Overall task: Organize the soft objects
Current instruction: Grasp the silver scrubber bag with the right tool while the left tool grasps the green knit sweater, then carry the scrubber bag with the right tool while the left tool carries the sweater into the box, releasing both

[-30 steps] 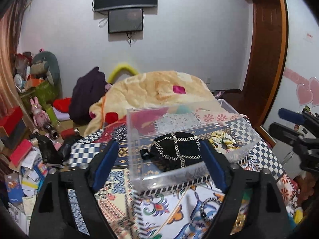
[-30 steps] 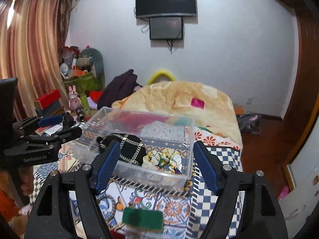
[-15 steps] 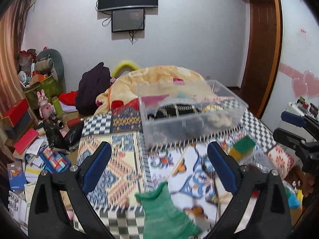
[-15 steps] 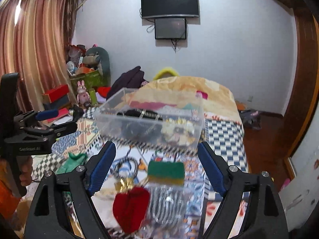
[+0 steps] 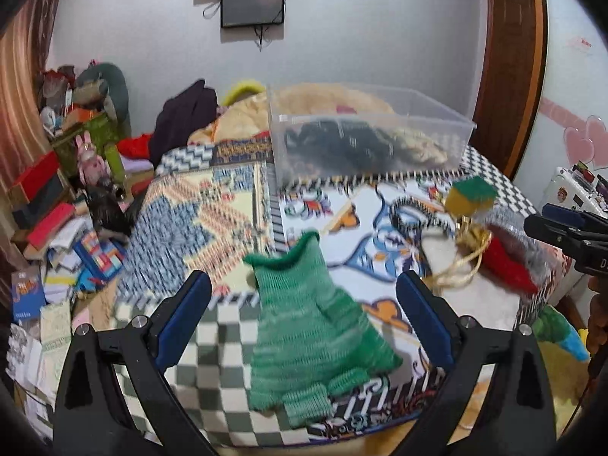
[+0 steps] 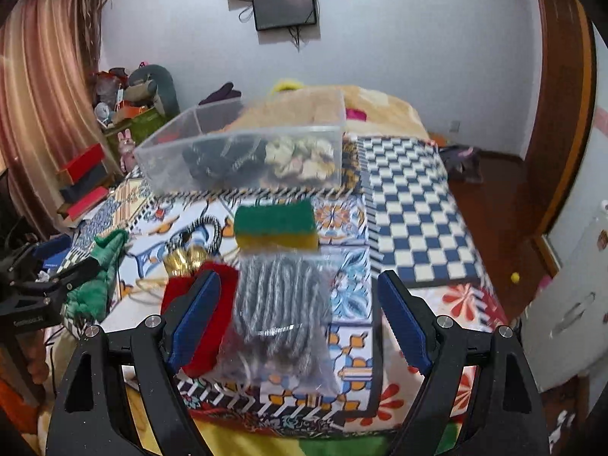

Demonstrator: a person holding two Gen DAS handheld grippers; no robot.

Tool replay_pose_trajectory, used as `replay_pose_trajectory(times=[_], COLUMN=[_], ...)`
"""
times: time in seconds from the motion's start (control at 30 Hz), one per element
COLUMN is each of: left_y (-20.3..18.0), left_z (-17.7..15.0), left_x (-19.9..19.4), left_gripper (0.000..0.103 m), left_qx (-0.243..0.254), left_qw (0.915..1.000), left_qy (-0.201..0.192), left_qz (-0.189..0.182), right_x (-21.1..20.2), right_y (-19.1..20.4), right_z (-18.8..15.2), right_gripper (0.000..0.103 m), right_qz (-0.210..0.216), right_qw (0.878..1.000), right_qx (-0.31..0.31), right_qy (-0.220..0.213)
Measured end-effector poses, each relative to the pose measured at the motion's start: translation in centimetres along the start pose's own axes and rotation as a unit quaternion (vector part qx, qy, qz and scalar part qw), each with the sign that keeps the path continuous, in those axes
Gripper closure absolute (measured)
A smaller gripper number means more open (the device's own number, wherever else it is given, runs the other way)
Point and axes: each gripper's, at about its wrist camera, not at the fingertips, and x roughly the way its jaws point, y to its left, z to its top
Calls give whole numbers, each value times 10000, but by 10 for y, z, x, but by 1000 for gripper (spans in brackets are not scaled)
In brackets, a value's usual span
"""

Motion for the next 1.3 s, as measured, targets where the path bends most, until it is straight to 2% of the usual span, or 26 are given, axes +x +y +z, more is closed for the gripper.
replay_pose_trajectory(times=[0.2,0.3,0.37,0.4,0.47,0.57,0.7,0.77,0.87,1.07,1.3], left_y=[1,3,4,6,8,11,11,10,8,8,4], left_z=[-13,-15,-15,-15,-16,-18,-18,-18,-18,-9,25], left_x=[7,6,6,6,8,11,8,7,5,-8,-28], left_gripper=[4,4,4,5,17,29,43,55,65,69,69], left_qx=[6,-19,-61,-92,-148,-251,-267,-249,-237,-207,-115], left_qw=[9999,9999,9999,9998,9997,9991,9990,9990,9992,9993,9981], left_qy=[116,90,85,90,125,196,129,110,51,-134,-483], left_qz=[20,-50,-120,-138,-177,-297,-329,-349,-312,-270,-372], right_x=[10,15,16,16,15,10,1,-4,-9,-25,-44], right_y=[-1,-5,-7,-9,-12,-15,-16,-16,-14,-9,-2], right_z=[-10,-14,-16,-17,-17,-16,-14,-13,-11,0,28], right_gripper=[21,32,49,53,63,69,71,71,72,72,72], right_qz=[69,95,172,215,293,292,269,257,271,314,262], right_qw=[9996,9992,9987,9985,9982,9983,9987,9989,9991,9989,9977], right_qx=[59,145,210,242,315,378,398,382,338,255,69], right_qy=[252,364,426,440,428,339,171,95,17,-220,-617])
